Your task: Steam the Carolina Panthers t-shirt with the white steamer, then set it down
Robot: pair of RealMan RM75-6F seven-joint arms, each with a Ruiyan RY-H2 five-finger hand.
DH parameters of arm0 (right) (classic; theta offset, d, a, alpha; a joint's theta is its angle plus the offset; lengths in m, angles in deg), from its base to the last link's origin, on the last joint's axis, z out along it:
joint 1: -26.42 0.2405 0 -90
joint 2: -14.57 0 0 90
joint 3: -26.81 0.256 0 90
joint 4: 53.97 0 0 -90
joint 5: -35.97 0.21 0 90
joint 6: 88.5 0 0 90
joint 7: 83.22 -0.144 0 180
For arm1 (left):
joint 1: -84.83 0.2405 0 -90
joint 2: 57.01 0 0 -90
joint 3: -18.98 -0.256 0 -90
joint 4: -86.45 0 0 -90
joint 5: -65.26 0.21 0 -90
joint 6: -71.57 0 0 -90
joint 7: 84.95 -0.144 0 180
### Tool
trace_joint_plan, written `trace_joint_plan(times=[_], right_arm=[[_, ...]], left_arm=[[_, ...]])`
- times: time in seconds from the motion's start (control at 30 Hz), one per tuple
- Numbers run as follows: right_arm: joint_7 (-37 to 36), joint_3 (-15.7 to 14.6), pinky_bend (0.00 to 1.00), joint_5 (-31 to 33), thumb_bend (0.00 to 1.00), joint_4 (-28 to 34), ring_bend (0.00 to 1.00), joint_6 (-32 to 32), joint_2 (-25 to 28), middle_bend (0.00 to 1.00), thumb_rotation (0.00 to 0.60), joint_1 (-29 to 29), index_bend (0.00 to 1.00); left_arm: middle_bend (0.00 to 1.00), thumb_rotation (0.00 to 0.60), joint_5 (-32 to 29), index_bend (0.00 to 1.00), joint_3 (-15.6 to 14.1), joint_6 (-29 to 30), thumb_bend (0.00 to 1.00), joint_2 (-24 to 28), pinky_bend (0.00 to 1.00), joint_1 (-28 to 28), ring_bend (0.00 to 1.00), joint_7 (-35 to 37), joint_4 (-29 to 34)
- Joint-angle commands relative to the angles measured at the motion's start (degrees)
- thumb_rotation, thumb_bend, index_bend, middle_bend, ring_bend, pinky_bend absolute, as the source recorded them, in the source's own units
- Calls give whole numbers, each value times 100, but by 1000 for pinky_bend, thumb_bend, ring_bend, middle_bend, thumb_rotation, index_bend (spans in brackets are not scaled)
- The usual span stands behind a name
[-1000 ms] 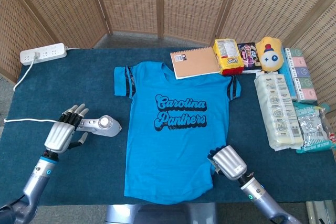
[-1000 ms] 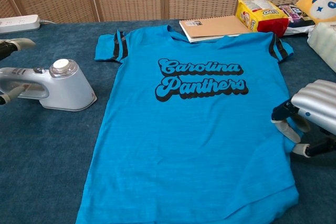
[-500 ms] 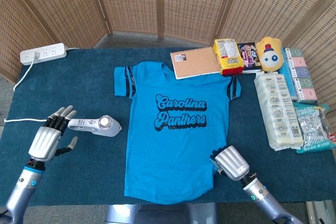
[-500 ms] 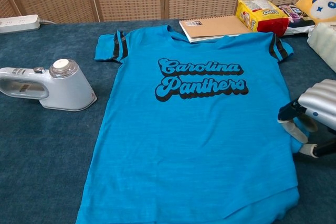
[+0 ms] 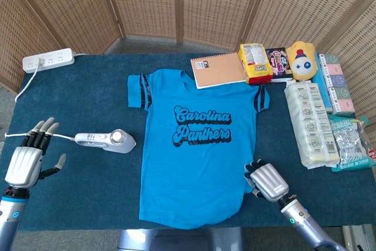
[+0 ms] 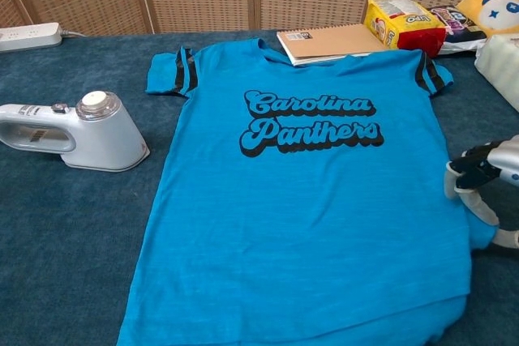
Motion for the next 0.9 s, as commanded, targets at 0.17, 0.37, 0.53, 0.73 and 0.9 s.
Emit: trace_joint_plan(times=[0.17, 0.37, 0.53, 0.73, 0.9], right_arm=[[-47, 40, 173, 125, 339, 161, 138, -17, 162, 230, 600, -59, 173], [-62, 88, 119, 194, 299, 155, 94, -109, 217, 185, 600, -141, 105], [-139, 119, 113, 212, 295, 104, 90, -195, 273, 182, 600, -197, 101], [-262, 156, 113, 265, 297, 60, 91, -252, 392, 182, 600, -254, 101], [-462, 241, 116, 340, 305, 12, 96, -489, 487, 193, 600, -383, 104]], left_arm=[[0, 361, 21, 0, 83, 108, 397, -33, 130, 84, 0, 124, -24], [0, 357, -3, 0, 159, 97, 396, -52, 130, 112, 0, 134, -9], [0, 357, -12, 0, 227, 124, 396, 2, 130, 142, 0, 115, 35], [0, 357, -71, 0, 268, 136, 395, 95, 130, 224, 0, 142, 107], [0, 357, -164, 0, 235, 147, 395, 319, 145, 375, 0, 174, 237]])
